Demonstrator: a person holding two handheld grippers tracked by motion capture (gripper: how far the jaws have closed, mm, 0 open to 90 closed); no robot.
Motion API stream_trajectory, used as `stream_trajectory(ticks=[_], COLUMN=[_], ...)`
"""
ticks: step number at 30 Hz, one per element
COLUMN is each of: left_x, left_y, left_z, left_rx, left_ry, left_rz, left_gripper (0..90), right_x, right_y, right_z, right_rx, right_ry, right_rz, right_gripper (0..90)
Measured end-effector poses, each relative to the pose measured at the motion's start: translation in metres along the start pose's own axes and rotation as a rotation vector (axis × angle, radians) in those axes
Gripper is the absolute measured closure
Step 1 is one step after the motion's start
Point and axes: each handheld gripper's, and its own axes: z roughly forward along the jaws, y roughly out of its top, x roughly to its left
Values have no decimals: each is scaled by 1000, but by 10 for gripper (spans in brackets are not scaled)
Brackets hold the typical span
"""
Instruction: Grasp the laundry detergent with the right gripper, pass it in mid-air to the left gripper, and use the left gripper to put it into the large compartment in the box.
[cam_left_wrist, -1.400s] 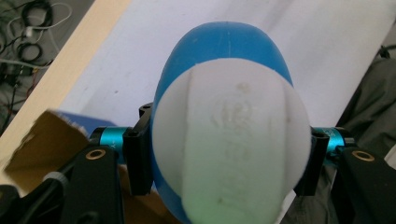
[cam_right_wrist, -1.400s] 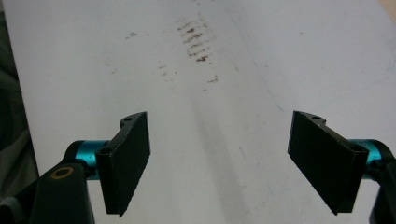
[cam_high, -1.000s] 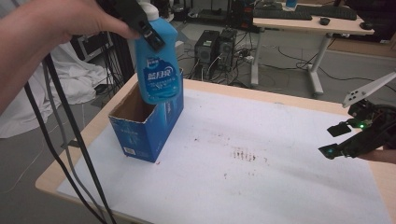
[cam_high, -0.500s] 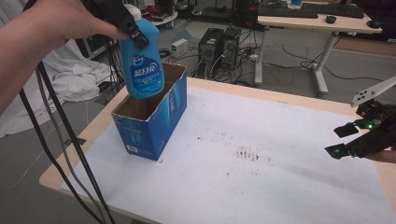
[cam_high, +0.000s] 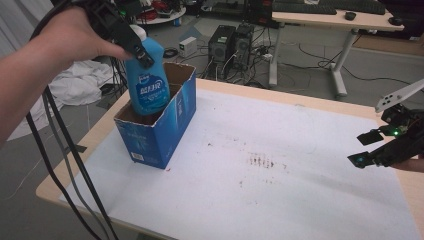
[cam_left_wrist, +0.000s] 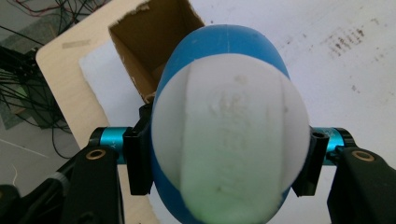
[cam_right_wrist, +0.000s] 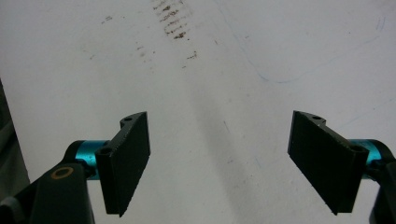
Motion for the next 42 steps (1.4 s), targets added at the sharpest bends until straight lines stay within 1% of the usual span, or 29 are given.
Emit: stream_trajectory(ticks=[3,4,8,9,11,12,13,15,17,18,19,20,21,24,26,30,39,41,42], left_x=[1,1,0,0,0,0,0,-1,-1,-2,-2,-3,-3,-4,-5,-6,-5,-5,-6], left_y=[-6,-8,-14,-16,-19,-22,-22,-25,-26,-28,-28,-29,-29,-32,-33,-36,-44,-45,-45], left_z=[12,16,32,36,43,50,50,57,62,68,68,74,74,82,87,94,103,105,106], left_rx=[15,21,44,52,58,66,66,73,80,93,93,107,107,119,127,143,145,141,142], left_ry=[-11,-15,-23,-26,-30,-35,-35,-39,-41,-43,-43,-45,-45,-54,-59,-55,-53,-54,-54], left_rz=[-7,-5,-3,-4,-10,-14,-14,-17,-16,-11,-11,-2,-2,-2,7,26,41,46,58], left_gripper=[383,383,383,383,383,383,383,383,383,383,383,383,383,383,383,383,382,382,382], right_x=[1,0,2,1,2,2,2,3,2,3,3,2,2,3,4,4,4,5,5], right_y=[0,0,0,0,0,0,0,0,-1,-1,-1,-2,-2,-4,-4,-5,-5,-5,-5], right_z=[1,2,3,4,5,5,5,5,5,5,5,6,6,8,8,8,9,10,10], right_rx=[5,7,10,10,16,17,17,20,21,20,20,16,16,20,21,23,25,27,26], right_ry=[1,0,5,7,7,10,10,10,10,8,8,9,9,10,12,11,14,12,13], right_rz=[6,0,5,-3,-4,-2,-2,1,-1,5,5,1,1,0,5,2,2,-1,-1], right_gripper=[207,207,207,207,207,207,207,207,207,207,207,207,207,207,207,207,207,207,207])
